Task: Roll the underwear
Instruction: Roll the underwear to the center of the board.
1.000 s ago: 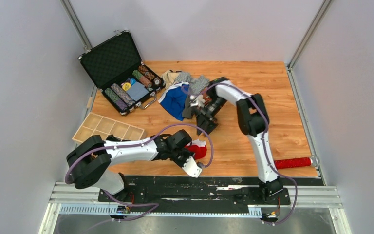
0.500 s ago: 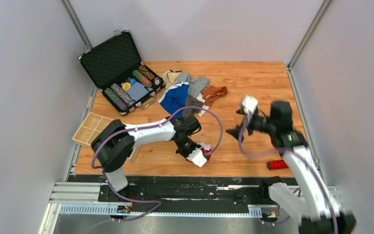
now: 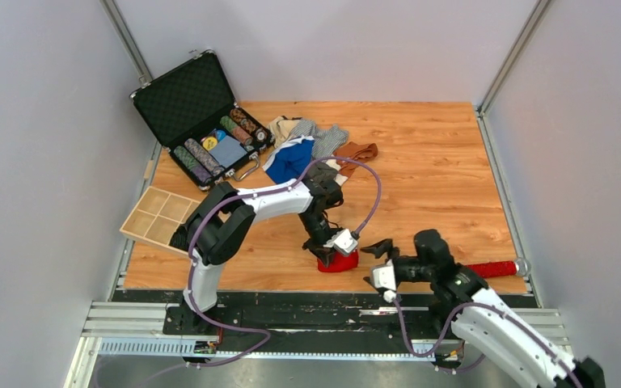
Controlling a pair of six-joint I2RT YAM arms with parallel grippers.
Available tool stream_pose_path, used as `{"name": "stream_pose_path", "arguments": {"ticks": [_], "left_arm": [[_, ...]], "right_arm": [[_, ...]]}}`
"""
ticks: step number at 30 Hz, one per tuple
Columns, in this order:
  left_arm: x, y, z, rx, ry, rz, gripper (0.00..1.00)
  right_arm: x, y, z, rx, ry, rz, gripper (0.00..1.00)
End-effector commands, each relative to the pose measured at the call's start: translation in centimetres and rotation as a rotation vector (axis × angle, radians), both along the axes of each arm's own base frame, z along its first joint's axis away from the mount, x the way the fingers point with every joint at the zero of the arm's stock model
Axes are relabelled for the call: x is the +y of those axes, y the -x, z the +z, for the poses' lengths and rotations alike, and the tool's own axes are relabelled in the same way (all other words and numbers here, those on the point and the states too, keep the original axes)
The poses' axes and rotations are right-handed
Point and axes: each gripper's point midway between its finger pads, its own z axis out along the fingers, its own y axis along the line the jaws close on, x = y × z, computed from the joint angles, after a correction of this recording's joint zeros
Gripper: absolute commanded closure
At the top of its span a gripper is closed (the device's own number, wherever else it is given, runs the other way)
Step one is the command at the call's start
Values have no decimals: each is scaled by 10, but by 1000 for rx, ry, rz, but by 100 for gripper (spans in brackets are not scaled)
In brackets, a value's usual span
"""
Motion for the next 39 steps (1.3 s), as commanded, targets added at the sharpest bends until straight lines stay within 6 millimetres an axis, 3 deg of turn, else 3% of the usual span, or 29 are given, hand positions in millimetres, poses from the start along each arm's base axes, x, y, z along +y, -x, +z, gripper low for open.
{"name": "stream_pose_path", "arguments": {"ticks": [1, 4, 7, 14, 20, 22, 24, 25, 26, 27, 28, 29, 30, 31, 32, 33, 36, 37, 39], "left_arm": [[-7, 9, 3, 119, -21, 40, 100], [-8, 9, -1, 142, -33, 52, 100], [-9, 8, -2, 160, -33, 69, 100], [-9, 5, 1, 174, -25, 86, 100], [-9, -3, 5, 194, -22, 112, 100], [-8, -10, 10, 197, -29, 154, 99], [-10, -29, 17, 176, -54, 291, 93], [-17, -51, 28, 86, -10, 359, 91], [-6, -64, 23, 91, -94, 521, 82], [-10, -81, 40, 61, -47, 657, 78], [-1, -105, 46, 1, -39, 779, 68], [-1, -120, 70, -2, 36, 911, 64], [13, -143, 79, -43, 56, 1030, 58], [18, -153, 106, -56, 130, 1124, 56], [31, -169, 118, -119, 152, 1208, 53], [40, -171, 145, -172, 219, 1239, 53], [52, -180, 201, -341, 414, 1266, 49], [55, -172, 213, -409, 454, 1227, 47], [57, -165, 215, -538, 463, 1160, 45]], "right_arm": [[34, -9, 9, -143, 18, 110, 27], [51, -5, 0, -94, 51, 159, 32], [61, -10, -7, -148, 48, 185, 31], [69, -19, -34, -227, 88, 165, 34], [69, -23, -60, -188, 171, 149, 56], [67, -23, -66, -137, 211, 140, 75], [65, -23, -65, -56, 242, 109, 91], [67, -26, -57, -13, 238, 82, 94], [67, -27, -53, 46, 235, 64, 96], [61, -22, -54, 134, 254, 61, 97], [58, -17, -54, 209, 268, 64, 98], [55, -13, -55, 270, 282, 59, 99], [53, -13, -57, 320, 292, 43, 100], [51, -12, -57, 377, 300, 35, 100], [47, -9, -64, 461, 336, 24, 100], [45, -9, -66, 534, 357, -2, 100], [43, -15, -65, 736, 346, -66, 100], [42, -18, -66, 795, 338, -97, 100], [42, -22, -68, 881, 332, -126, 100]]}}
